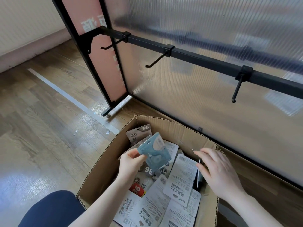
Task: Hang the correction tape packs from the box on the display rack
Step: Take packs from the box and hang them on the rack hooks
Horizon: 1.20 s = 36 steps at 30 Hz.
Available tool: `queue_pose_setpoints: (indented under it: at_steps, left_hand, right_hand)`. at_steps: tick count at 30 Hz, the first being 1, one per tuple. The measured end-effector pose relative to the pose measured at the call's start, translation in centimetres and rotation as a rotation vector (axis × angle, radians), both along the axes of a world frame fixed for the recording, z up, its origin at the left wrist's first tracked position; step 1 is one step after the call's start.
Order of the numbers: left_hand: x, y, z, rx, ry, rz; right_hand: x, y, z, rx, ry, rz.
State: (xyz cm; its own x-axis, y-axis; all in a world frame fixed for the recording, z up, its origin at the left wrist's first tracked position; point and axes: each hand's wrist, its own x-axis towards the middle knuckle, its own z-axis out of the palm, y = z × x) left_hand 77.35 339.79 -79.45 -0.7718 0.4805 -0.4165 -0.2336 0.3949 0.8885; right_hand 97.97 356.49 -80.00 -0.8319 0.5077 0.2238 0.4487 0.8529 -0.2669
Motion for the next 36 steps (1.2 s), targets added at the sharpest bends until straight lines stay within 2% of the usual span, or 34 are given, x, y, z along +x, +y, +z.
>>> queue_pose_setpoints:
  at_steps: [6, 11, 18, 28, 36]
  left_hand:
    - [-1.0, -1.2, 1.3, 0.083, -0.049, -0.027]
    - [-1.4, -2.1, 1.9, 0.125, 0.03, -0.073]
    - [-1.9, -3.0, 2.3, 0.108, 0.124, 0.006]
    - [-2.4, -3.3, 1.5, 0.092, 0.121, 0.027]
    - [-2.4, -2.6, 1.1, 0.109, 0.12, 0.013]
  right_hand:
    - [-0.9, 0.1, 0.5, 0.008, -0.113, 0.039]
    - [-2.1, 0.3, 0.9, -0.042, -0.202, 0.012]
    - [-5.3, 0.3, 1.9, -0.146, -0.328, 0.025]
    - [-7.0, -1.9, -0.7, -0.309, -0.574, 0.157]
    - [-6.7, -3.4, -2.9, -0.311, -0.773, 0.262]
